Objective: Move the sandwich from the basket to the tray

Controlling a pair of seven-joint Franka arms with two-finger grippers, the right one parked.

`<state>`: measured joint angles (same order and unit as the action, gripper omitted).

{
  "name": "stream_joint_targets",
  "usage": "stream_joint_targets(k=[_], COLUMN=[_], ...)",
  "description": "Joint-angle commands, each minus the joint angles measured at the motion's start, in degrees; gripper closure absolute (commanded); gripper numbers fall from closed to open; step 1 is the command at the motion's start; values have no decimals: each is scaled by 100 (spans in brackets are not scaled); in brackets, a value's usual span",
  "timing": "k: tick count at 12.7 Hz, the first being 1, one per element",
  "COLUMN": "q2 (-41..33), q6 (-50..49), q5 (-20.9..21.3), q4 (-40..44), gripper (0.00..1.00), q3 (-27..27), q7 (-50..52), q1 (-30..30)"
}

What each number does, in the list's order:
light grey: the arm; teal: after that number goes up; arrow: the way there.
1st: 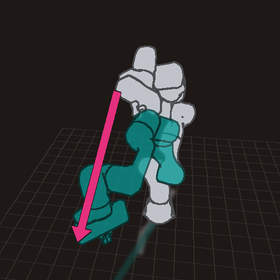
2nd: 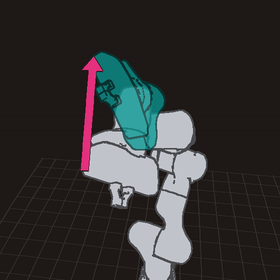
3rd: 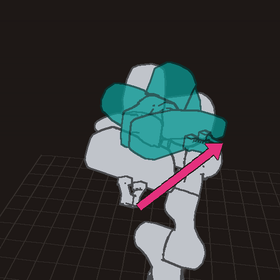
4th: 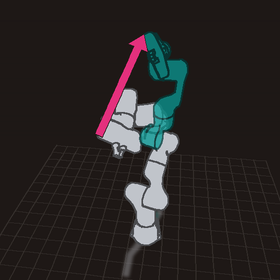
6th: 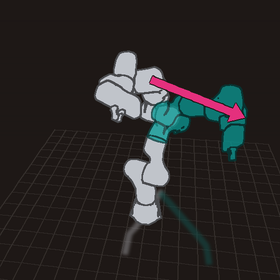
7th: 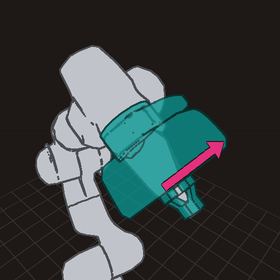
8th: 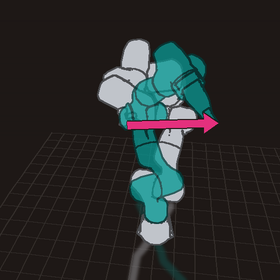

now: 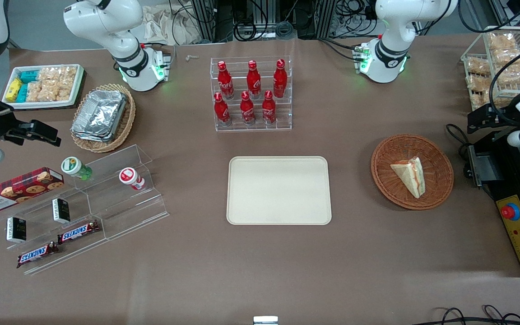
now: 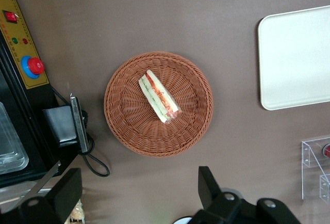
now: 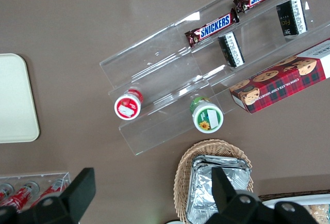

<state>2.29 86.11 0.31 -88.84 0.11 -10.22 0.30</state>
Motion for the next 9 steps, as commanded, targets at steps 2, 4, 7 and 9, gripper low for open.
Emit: stream_joint_targets(k=[2,4,7,9], q2=[192,201,403,430], q6=[-130,-147,-60,482], q5=[-49,-58,39,30], q4=[288,429,263,-114], gripper=[0,0,0,0], q3=[33,42,51,60], q7=[11,11,46,177], q1=[-39,-30,-30,127])
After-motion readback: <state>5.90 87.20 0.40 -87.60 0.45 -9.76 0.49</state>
